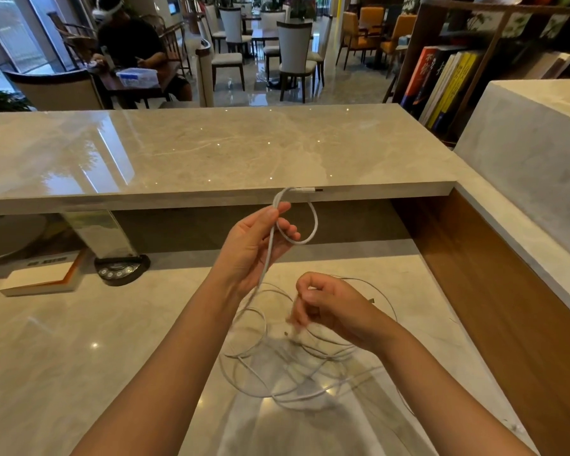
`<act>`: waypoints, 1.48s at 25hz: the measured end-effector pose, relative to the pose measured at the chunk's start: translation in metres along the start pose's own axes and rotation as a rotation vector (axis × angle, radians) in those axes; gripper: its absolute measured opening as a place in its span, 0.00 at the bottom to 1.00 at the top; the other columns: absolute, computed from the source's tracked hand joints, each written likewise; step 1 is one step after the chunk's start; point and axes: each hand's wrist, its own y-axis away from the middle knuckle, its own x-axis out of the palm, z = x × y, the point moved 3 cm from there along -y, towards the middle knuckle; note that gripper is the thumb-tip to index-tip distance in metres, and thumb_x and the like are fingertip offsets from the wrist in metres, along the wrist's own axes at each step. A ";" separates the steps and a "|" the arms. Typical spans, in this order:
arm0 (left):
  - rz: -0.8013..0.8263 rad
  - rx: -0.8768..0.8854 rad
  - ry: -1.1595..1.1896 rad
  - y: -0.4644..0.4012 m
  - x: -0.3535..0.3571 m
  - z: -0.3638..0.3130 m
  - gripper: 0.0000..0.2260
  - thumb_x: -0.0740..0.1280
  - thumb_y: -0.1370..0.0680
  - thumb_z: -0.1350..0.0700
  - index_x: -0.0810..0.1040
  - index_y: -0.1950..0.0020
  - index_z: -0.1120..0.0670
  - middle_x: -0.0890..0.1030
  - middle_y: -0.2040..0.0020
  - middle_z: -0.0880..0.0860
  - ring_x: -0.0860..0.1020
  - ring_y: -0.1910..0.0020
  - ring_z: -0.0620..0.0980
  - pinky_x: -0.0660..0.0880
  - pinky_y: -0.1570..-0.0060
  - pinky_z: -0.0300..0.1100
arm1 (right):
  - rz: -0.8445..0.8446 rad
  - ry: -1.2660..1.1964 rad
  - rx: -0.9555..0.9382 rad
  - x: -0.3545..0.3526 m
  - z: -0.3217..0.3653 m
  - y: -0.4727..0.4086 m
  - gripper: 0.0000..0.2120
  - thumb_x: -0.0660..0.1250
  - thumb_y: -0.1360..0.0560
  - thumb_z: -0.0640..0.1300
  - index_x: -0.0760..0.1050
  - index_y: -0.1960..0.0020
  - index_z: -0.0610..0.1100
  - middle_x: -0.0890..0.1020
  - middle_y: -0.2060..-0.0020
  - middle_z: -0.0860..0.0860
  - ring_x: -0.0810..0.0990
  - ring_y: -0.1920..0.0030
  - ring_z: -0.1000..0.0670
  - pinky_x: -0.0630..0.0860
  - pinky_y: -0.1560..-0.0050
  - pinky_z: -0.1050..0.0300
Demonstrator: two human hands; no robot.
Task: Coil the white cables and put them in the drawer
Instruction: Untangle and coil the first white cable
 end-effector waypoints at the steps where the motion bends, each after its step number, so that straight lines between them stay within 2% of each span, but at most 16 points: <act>1: 0.000 0.014 0.023 -0.001 -0.003 -0.004 0.08 0.59 0.21 0.61 0.78 0.50 0.59 0.80 0.71 0.51 0.80 0.69 0.45 0.81 0.59 0.40 | 0.001 -0.023 0.009 0.000 -0.004 -0.001 0.06 0.60 0.26 0.39 0.73 0.50 0.43 0.79 0.68 0.50 0.79 0.63 0.51 0.76 0.50 0.54; 4: 0.017 0.039 0.056 -0.003 -0.004 -0.006 0.07 0.59 0.22 0.61 0.77 0.52 0.59 0.79 0.70 0.51 0.80 0.69 0.44 0.81 0.58 0.40 | -0.094 0.155 -0.043 0.006 -0.005 -0.011 0.17 0.60 0.25 0.43 0.73 0.36 0.48 0.81 0.48 0.53 0.79 0.46 0.56 0.75 0.43 0.64; 6: 0.010 0.010 0.073 -0.001 0.000 0.002 0.08 0.59 0.22 0.62 0.77 0.54 0.59 0.79 0.70 0.51 0.80 0.69 0.44 0.81 0.58 0.40 | -0.047 0.035 -0.048 0.014 -0.009 -0.015 0.17 0.54 0.21 0.41 0.73 0.36 0.42 0.82 0.45 0.48 0.79 0.41 0.51 0.73 0.39 0.61; 8: -0.022 -0.018 0.064 0.000 -0.001 0.011 0.08 0.59 0.21 0.63 0.77 0.55 0.59 0.80 0.71 0.52 0.80 0.69 0.44 0.81 0.59 0.40 | -0.008 -0.208 -0.004 0.010 -0.014 -0.011 0.18 0.52 0.22 0.41 0.78 0.44 0.38 0.84 0.55 0.45 0.82 0.49 0.47 0.76 0.43 0.56; 10: -0.069 -0.036 0.056 -0.001 -0.009 0.014 0.07 0.59 0.21 0.62 0.77 0.54 0.59 0.79 0.71 0.51 0.80 0.70 0.44 0.81 0.60 0.39 | -0.020 -0.379 0.065 -0.003 -0.019 0.000 0.16 0.56 0.26 0.42 0.82 0.53 0.39 0.82 0.65 0.46 0.82 0.60 0.47 0.79 0.49 0.51; 13: -0.100 -0.113 0.050 -0.002 -0.025 0.013 0.06 0.61 0.22 0.60 0.78 0.54 0.59 0.79 0.70 0.51 0.80 0.71 0.43 0.80 0.64 0.36 | 0.044 -0.338 0.117 -0.025 -0.024 0.018 0.08 0.69 0.30 0.44 0.81 0.57 0.39 0.76 0.71 0.48 0.76 0.71 0.50 0.79 0.62 0.55; 15: -0.040 -0.175 0.036 0.001 -0.032 0.012 0.07 0.63 0.26 0.59 0.81 0.57 0.58 0.79 0.70 0.51 0.80 0.70 0.43 0.78 0.69 0.34 | 0.113 -0.257 0.144 -0.040 -0.021 0.032 0.09 0.73 0.32 0.47 0.79 0.61 0.41 0.74 0.74 0.51 0.75 0.73 0.52 0.78 0.65 0.60; 17: -0.006 -0.193 0.039 0.003 -0.035 0.014 0.09 0.64 0.28 0.57 0.83 0.61 0.57 0.79 0.71 0.50 0.79 0.71 0.43 0.76 0.72 0.32 | 0.117 -0.224 0.147 -0.050 -0.014 0.041 0.08 0.72 0.31 0.48 0.78 0.61 0.44 0.78 0.70 0.51 0.79 0.66 0.51 0.79 0.57 0.58; 20: -0.014 -0.191 0.042 0.004 -0.033 0.022 0.09 0.62 0.26 0.59 0.82 0.60 0.57 0.78 0.73 0.50 0.78 0.73 0.43 0.77 0.71 0.33 | 0.024 -0.040 0.192 -0.037 -0.017 0.033 0.14 0.65 0.25 0.50 0.75 0.42 0.47 0.81 0.43 0.48 0.78 0.39 0.50 0.70 0.34 0.52; 23: -0.029 -0.176 0.035 0.003 -0.023 0.026 0.09 0.59 0.21 0.60 0.78 0.55 0.58 0.78 0.72 0.50 0.79 0.72 0.43 0.79 0.68 0.34 | 0.046 -0.058 0.218 0.013 -0.027 0.013 0.18 0.59 0.24 0.52 0.69 0.35 0.51 0.78 0.37 0.51 0.73 0.34 0.54 0.63 0.29 0.54; 25: -0.039 -0.151 0.012 0.003 -0.021 0.021 0.08 0.59 0.21 0.60 0.77 0.54 0.59 0.79 0.71 0.51 0.79 0.70 0.43 0.79 0.66 0.35 | 0.065 -0.061 0.199 0.038 -0.032 0.009 0.16 0.59 0.25 0.50 0.72 0.38 0.49 0.81 0.44 0.53 0.76 0.37 0.54 0.65 0.32 0.57; 27: -0.055 -0.135 0.036 0.002 -0.024 0.013 0.07 0.60 0.22 0.60 0.77 0.54 0.58 0.79 0.71 0.50 0.79 0.71 0.43 0.79 0.67 0.34 | 0.110 -0.115 0.172 0.044 -0.034 0.010 0.10 0.58 0.24 0.45 0.76 0.49 0.45 0.83 0.60 0.52 0.82 0.53 0.51 0.71 0.39 0.53; 29: -0.072 -0.124 0.066 0.001 -0.034 0.003 0.06 0.61 0.23 0.58 0.78 0.54 0.57 0.78 0.71 0.49 0.78 0.72 0.42 0.78 0.69 0.33 | 0.146 -0.200 0.210 0.031 -0.030 0.016 0.09 0.58 0.24 0.42 0.76 0.58 0.45 0.75 0.71 0.52 0.77 0.69 0.53 0.78 0.54 0.54; 31: -0.051 -0.132 -0.015 0.004 -0.045 -0.008 0.07 0.62 0.24 0.58 0.80 0.57 0.56 0.77 0.72 0.48 0.76 0.74 0.41 0.76 0.71 0.31 | 0.086 -0.157 0.271 -0.003 -0.022 0.022 0.09 0.60 0.25 0.42 0.76 0.62 0.45 0.69 0.74 0.53 0.70 0.75 0.55 0.75 0.67 0.62; 33: 0.025 -0.178 -0.182 0.010 -0.051 -0.015 0.08 0.62 0.27 0.57 0.81 0.60 0.55 0.77 0.72 0.48 0.74 0.75 0.40 0.75 0.72 0.32 | 0.005 0.023 0.317 -0.042 -0.006 0.028 0.10 0.63 0.26 0.42 0.77 0.65 0.45 0.68 0.76 0.54 0.67 0.76 0.56 0.71 0.72 0.65; 37: 0.180 -0.322 -0.426 0.018 -0.046 -0.001 0.06 0.62 0.27 0.60 0.79 0.57 0.58 0.78 0.71 0.50 0.75 0.74 0.42 0.76 0.71 0.33 | -0.194 0.677 0.432 -0.084 0.028 0.017 0.15 0.68 0.27 0.49 0.73 0.70 0.44 0.70 0.76 0.51 0.68 0.75 0.54 0.71 0.68 0.61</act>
